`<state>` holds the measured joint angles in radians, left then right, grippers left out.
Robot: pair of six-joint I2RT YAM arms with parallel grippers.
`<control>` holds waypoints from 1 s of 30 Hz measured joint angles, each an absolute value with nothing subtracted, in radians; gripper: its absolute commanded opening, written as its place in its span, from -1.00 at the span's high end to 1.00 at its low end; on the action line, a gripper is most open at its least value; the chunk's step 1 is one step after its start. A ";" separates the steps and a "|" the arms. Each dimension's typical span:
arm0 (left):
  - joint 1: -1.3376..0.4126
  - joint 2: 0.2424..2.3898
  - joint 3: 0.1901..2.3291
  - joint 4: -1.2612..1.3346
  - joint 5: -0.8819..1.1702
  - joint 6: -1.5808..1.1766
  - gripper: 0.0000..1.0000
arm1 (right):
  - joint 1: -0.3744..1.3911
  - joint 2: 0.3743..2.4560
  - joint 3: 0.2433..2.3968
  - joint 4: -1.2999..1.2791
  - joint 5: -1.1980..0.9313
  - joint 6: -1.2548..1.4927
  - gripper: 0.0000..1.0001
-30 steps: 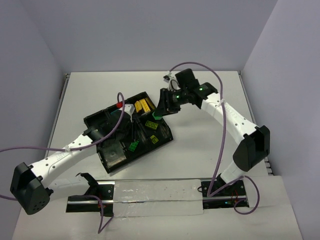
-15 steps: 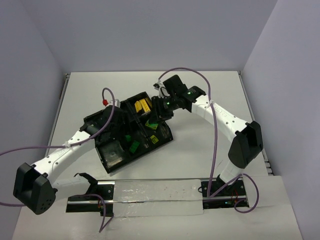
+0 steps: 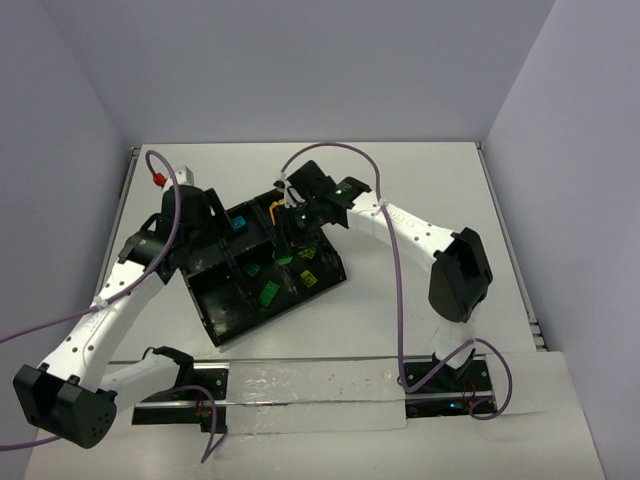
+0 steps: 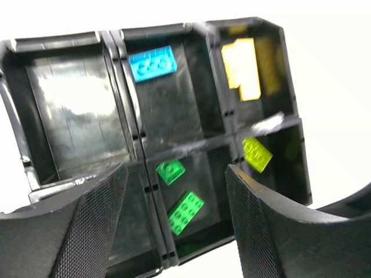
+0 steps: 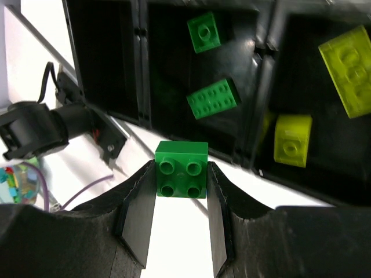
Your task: Sort the legos into containers by color
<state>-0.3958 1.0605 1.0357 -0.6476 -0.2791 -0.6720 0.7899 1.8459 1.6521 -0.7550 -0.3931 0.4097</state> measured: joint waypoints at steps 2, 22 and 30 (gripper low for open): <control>-0.387 1.057 1.054 -0.648 -0.288 -0.673 -0.52 | 0.809 1.883 1.692 -0.766 -0.386 0.406 0.28; -0.344 1.156 1.240 -0.676 -0.291 -0.589 -0.56 | 0.767 1.877 1.851 -0.860 -0.185 0.370 -0.79; -0.332 1.240 1.369 -0.669 -0.251 -0.555 -0.56 | 0.408 1.460 1.540 -0.765 -0.039 0.448 -0.98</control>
<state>-0.3319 1.2402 1.3687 -0.6686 -0.2507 -0.5553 0.4080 1.4603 1.5395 -0.7647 -0.0386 0.4478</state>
